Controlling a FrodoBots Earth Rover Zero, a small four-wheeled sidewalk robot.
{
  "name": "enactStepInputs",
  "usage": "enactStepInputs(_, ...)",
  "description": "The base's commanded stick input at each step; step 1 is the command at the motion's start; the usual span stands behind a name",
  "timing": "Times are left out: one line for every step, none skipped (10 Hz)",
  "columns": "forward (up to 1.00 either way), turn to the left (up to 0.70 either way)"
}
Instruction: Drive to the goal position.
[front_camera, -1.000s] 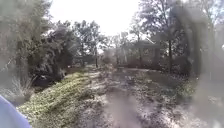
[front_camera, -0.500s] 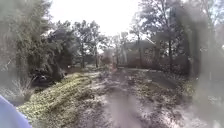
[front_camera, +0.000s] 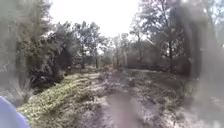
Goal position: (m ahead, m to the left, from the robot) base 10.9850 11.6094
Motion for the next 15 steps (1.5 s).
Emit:
enactStepInputs(0.7,0.0)
enactStepInputs(0.7,0.0)
enactStepInputs(0.7,0.0)
enactStepInputs(0.7,0.0)
enactStepInputs(0.7,0.0)
enactStepInputs(0.7,0.0)
enactStepInputs(0.7,0.0)
enactStepInputs(0.7,0.0)
enactStepInputs(0.7,0.0)
enactStepInputs(0.7,0.0)
enactStepInputs(0.7,0.0)
enactStepInputs(0.7,0.0)
enactStepInputs(0.7,0.0)
enactStepInputs(0.7,0.0)
enactStepInputs(0.7,0.0)
